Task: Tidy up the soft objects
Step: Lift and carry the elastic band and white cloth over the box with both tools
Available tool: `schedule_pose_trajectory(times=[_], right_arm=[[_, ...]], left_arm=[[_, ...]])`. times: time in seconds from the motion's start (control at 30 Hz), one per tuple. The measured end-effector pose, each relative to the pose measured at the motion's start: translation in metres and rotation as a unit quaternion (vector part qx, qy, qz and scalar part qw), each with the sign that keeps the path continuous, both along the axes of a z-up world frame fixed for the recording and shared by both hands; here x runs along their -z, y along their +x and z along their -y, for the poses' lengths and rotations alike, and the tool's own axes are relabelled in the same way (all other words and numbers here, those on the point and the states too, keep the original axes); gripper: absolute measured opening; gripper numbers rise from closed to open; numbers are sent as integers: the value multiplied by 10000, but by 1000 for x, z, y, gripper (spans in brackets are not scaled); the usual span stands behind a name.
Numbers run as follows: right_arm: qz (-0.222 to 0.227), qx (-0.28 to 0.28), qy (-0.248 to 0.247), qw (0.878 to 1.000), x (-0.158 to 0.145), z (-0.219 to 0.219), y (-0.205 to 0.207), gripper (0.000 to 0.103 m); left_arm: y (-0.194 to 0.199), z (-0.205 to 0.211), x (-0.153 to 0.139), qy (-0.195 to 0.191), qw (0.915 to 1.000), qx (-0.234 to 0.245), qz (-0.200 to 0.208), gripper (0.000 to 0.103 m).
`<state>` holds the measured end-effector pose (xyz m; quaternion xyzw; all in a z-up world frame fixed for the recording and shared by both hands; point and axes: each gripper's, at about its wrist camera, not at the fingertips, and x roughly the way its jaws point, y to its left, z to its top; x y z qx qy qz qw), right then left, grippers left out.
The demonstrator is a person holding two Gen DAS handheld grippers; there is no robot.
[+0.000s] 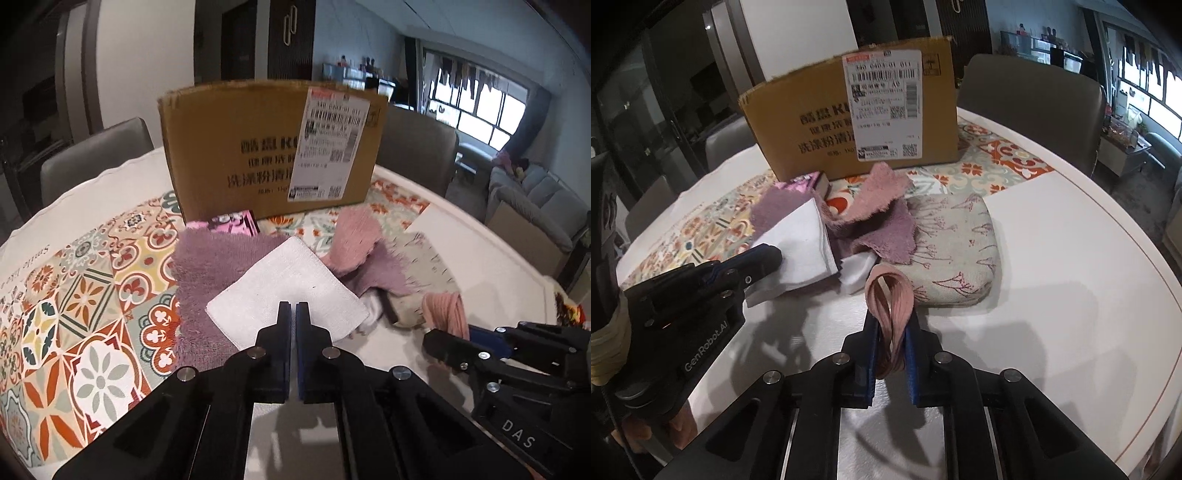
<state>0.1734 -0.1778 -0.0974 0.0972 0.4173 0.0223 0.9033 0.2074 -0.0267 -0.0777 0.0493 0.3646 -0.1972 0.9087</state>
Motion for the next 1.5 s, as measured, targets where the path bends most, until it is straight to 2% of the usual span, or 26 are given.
schedule_pose_trajectory(times=[0.7, 1.17, 1.5], right_arm=[[844, -133, 77, 9963, -62, 6, -24, 15], [1504, -237, 11, 9883, -111, 13, -11, 15], [1756, -363, -88, 9837, -146, 19, 7, 15]], left_arm=[[-37, -8, -76, -400, 9944, -475, 858, 4], [-30, -5, -125, -549, 9883, -567, 1306, 4], [-15, 1, -156, -506, 9853, -687, 1480, 4]])
